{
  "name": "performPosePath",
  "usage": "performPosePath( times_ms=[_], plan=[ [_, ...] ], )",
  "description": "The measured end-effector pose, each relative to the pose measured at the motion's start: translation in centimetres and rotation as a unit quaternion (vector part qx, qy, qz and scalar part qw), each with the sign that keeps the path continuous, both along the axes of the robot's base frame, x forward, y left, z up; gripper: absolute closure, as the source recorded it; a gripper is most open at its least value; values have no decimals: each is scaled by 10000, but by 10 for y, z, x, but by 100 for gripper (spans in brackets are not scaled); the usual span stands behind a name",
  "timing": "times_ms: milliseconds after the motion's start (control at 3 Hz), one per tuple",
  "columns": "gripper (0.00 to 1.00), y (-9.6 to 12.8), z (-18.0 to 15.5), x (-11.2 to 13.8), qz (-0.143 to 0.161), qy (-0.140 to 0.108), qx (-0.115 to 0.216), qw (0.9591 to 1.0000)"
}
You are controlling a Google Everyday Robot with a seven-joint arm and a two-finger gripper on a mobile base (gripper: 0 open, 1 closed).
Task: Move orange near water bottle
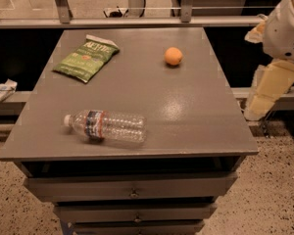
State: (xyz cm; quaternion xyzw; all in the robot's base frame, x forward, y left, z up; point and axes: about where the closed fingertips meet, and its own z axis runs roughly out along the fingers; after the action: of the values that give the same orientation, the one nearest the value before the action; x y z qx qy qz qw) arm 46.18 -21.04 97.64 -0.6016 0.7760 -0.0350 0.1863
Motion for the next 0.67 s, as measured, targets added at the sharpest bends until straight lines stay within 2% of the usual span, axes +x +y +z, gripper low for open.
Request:
performPosePath(
  times_ms=[333,667],
  plan=[
    [0,11,-2,47,8,-322,409,9986],
    [0,25,-9,105,-38,-587,1072,9925]
  ],
)
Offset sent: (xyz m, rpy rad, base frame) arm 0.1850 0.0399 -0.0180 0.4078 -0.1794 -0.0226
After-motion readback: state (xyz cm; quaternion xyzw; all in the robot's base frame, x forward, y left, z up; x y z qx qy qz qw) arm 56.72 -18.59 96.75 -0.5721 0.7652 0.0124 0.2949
